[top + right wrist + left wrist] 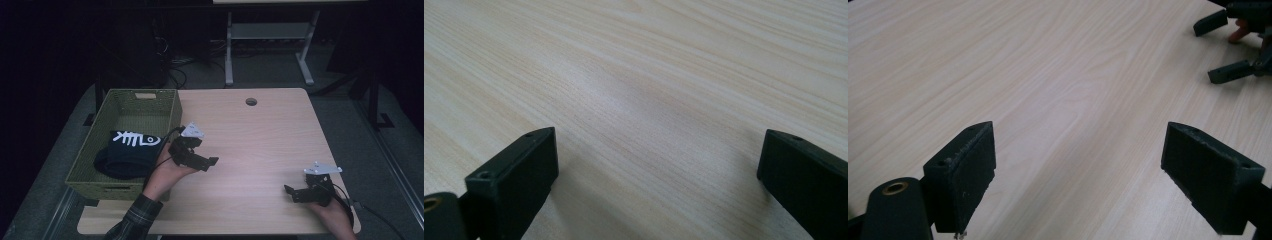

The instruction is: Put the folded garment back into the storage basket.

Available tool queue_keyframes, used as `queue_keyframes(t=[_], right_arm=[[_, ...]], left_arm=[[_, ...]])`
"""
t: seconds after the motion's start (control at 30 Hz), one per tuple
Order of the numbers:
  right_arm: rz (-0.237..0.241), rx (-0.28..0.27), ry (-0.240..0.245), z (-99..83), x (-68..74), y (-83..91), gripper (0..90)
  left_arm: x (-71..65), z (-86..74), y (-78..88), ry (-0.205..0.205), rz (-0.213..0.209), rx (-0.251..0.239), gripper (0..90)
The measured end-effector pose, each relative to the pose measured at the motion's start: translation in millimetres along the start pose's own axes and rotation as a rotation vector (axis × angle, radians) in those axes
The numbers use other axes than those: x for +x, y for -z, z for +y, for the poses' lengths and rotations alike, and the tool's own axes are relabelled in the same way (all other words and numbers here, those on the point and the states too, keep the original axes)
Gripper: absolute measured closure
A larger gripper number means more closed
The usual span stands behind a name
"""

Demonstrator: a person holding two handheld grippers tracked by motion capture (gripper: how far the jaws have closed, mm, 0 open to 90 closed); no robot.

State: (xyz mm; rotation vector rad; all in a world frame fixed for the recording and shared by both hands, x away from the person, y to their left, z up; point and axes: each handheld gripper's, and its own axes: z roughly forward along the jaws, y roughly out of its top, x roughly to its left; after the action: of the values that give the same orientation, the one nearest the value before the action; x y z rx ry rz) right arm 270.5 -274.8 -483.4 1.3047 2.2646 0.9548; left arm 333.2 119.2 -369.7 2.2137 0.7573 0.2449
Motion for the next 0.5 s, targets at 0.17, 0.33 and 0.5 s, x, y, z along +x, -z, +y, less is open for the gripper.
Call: queue_keyframes(t=[0.17, 0.33, 0.5], right_arm=[[0.000, 0.000, 0.000, 0.0, 0.0, 0.0, 2.6], [0.000, 0.000, 0.000, 0.0, 0.0, 0.0, 2.6], [0.000, 0.000, 0.000, 0.0, 0.0, 0.0, 2.6]], left_arm=[[-9.7, -7.2, -17.1, -0.014, -0.011, 0.001, 14.0], [-18.0, -15.9, -33.8, -0.037, -0.019, 0.012, 13.6], [-20.5, -24.9, -42.7, -0.040, -0.018, 0.004, 13.1]])
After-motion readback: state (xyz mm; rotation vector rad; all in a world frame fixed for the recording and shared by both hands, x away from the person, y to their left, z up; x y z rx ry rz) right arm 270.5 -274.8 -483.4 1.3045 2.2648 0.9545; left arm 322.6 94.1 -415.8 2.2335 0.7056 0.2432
